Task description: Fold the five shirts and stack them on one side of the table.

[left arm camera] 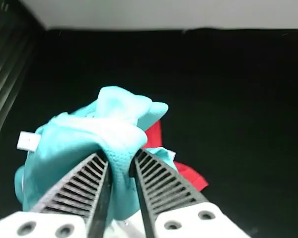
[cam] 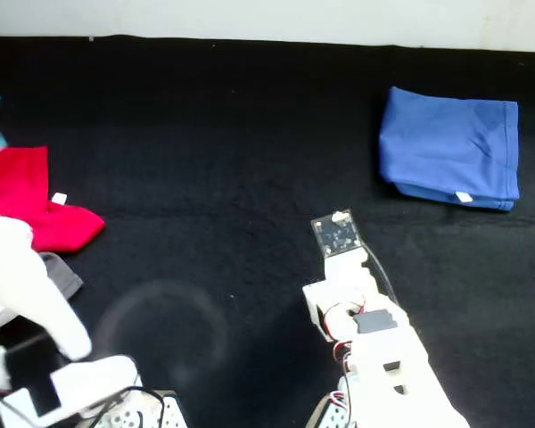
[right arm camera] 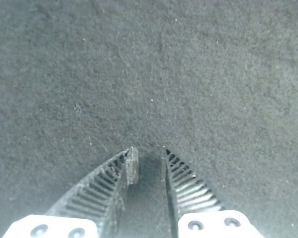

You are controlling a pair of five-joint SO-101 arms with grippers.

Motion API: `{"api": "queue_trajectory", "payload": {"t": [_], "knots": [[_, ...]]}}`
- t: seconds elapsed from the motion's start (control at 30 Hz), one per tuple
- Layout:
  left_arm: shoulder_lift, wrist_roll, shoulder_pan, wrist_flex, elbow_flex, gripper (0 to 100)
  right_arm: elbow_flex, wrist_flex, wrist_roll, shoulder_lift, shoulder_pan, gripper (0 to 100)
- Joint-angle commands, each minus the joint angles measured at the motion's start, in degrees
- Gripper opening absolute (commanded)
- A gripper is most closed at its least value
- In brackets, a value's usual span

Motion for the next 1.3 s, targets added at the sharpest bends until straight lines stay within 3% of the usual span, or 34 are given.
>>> {"api": "queue_trajectory", "payload": {"t": [0.0, 0.2, 0.37, 0.57, 0.93, 1.27], "knots": [[-4.35, 0.53, 14.46, 0.18, -5.67, 1, 0.04, -0.84, -0.53, -0.48, -0.40, 8.8], [-4.44, 0.53, 31.43, -2.11, -8.48, 1, 1.80, -4.44, -0.53, -0.48, -0.31, 8.8], [-2.42, 0.53, 38.81, -3.43, -5.76, 1, 1.89, -4.44, -0.53, -0.66, -0.22, 8.8], [4.00, 0.62, 39.34, -2.99, 2.15, 1, 1.89, -4.44, -0.53, -0.75, -0.13, 8.8], [8.57, 0.44, 38.64, -2.90, 29.93, 1, 1.89, -4.44, -0.53, -0.92, -0.04, 8.8], [8.57, 0.35, 36.44, 9.58, 37.14, 1, 1.63, -4.26, -0.53, -0.92, -0.04, 9.1]]}}
